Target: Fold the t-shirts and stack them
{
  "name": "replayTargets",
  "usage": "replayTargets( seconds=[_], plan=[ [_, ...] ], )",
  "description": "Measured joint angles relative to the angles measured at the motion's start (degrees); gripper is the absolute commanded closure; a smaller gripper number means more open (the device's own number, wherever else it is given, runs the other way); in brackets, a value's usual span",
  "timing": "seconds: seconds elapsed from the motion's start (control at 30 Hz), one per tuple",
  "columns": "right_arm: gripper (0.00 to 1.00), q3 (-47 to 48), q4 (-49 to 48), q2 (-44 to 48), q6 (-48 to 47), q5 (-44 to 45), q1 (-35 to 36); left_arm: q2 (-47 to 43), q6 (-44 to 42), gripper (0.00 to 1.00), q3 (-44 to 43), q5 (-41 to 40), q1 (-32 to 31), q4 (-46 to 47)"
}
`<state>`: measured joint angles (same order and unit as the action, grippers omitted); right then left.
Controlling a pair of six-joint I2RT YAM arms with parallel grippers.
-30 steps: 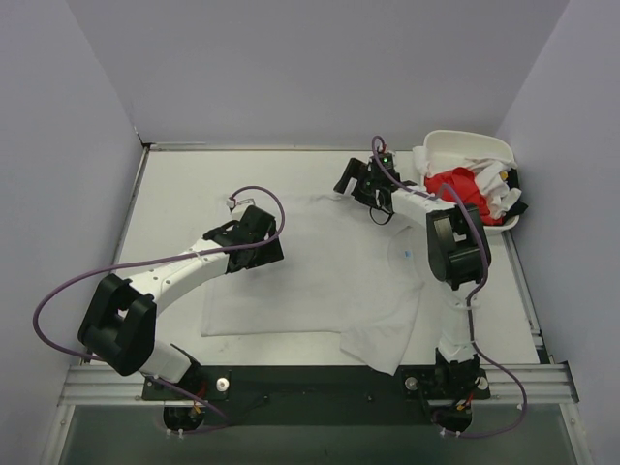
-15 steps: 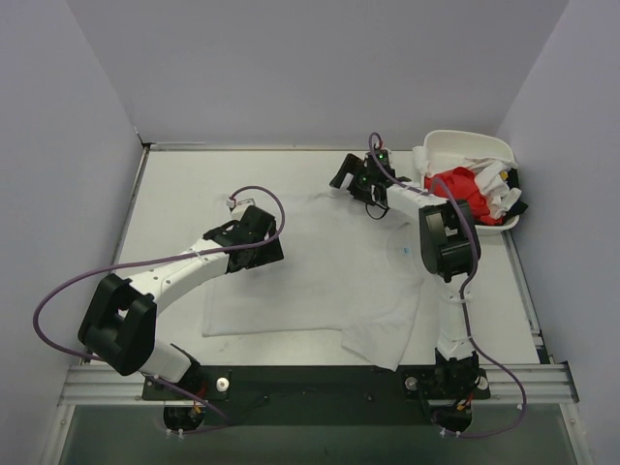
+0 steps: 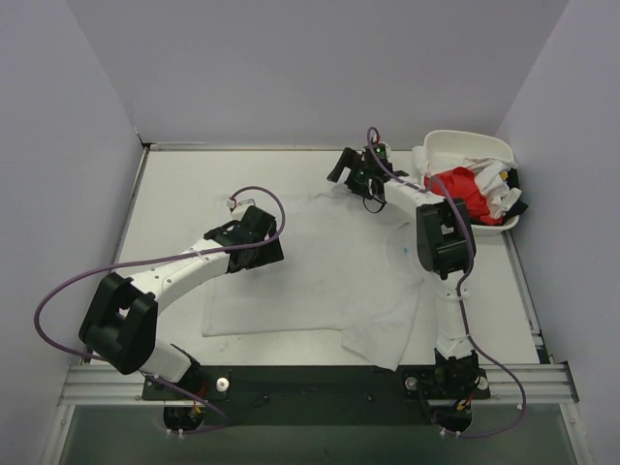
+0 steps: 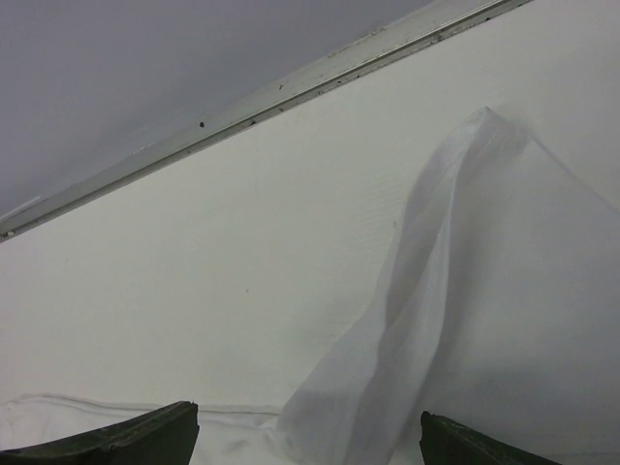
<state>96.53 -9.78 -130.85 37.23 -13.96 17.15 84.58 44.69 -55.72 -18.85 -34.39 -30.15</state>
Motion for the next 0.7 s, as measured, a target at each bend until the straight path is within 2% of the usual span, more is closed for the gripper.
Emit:
replayTargets(
  seconds=[0.5, 0.7],
  plan=[
    [0.0, 9.73, 1.86, -6.43, 0.26, 0.0, 1.18, 0.0, 0.0, 0.03, 0.0, -0.37, 0.0, 0.0],
    [0.0, 15.3, -0.74, -9.68, 1.44, -0.13, 2.1, 0.02, -0.02, 0.03, 0.0, -0.42, 0.0, 0.0]
  ],
)
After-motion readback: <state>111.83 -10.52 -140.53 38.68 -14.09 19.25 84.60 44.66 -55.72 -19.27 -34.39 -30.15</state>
